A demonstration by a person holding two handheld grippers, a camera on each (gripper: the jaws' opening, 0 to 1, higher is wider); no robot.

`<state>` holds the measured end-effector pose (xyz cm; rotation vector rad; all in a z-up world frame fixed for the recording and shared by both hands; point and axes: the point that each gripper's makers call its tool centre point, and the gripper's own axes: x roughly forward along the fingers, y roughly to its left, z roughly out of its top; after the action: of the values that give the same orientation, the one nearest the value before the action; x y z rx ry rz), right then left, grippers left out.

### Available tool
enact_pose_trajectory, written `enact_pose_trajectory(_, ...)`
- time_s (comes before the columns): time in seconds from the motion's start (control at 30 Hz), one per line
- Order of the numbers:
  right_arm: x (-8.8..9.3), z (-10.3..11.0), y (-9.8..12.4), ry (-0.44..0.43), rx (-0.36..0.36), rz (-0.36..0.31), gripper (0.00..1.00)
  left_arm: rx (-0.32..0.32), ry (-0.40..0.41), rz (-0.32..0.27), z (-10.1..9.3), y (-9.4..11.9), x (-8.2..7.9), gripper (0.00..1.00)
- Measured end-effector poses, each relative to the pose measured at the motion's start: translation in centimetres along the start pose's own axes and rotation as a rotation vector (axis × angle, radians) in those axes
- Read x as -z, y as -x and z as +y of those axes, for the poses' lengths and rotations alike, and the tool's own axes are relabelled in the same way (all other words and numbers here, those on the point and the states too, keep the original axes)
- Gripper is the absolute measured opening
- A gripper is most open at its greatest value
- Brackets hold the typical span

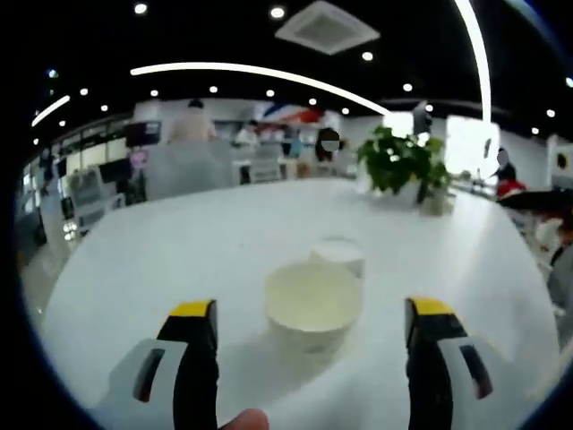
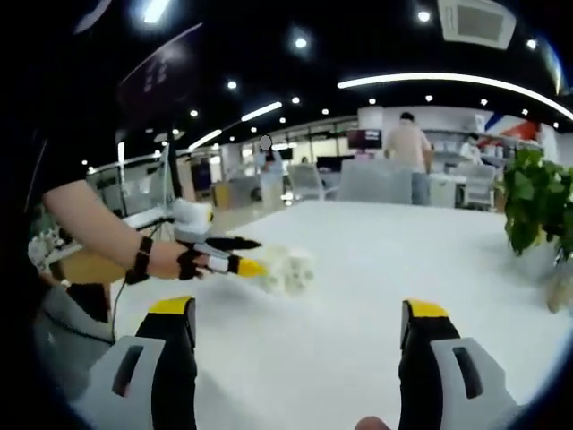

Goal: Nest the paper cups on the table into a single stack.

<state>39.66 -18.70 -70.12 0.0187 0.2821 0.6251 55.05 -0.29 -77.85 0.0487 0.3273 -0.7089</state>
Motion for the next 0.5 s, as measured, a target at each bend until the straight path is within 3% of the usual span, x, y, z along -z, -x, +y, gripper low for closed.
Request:
enact_pose_trajectory(0.13, -0.2, -0.3, 0.2, -0.003, -0.003, -0.002, 0.92, -0.002, -0.004, -0.008, 0.1, -0.3, 0.1, 0.76)
enact_pose_trajectory(0.17, -0.1, -0.4, 0.3, -0.005, 0.001, -0.001, 0.92, -0.008, -0.058, 0.011, 0.3, -0.4, 0.5, 0.72)
enact_pose_trajectory(0.5, -0.3, -1.6, 1.5, -0.033, 0.039, -0.006, 0.91, 0.003, -0.035, -0.015, 0.4, -1.2, 0.7, 0.60)
